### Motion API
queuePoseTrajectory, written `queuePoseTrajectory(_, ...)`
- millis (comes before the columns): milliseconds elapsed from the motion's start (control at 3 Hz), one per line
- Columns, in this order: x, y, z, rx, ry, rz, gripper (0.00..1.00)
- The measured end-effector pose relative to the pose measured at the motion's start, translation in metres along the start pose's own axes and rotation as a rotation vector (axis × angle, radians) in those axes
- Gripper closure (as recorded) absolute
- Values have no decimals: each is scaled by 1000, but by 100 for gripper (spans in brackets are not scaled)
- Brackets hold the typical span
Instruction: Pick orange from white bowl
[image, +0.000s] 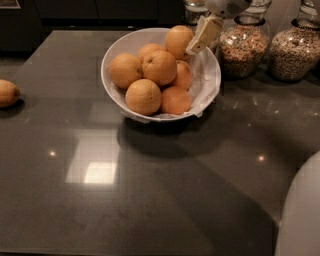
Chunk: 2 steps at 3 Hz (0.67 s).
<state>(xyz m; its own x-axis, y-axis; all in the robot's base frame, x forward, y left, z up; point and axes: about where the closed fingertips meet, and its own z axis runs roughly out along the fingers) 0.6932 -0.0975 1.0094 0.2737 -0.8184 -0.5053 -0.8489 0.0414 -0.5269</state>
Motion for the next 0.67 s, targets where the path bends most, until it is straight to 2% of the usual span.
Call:
queuePoseTrajectory(333, -1, -1, 0, -6, -10, -3, 24)
queuePoseTrajectory(667, -3, 1, 4, -30, -35, 4, 41)
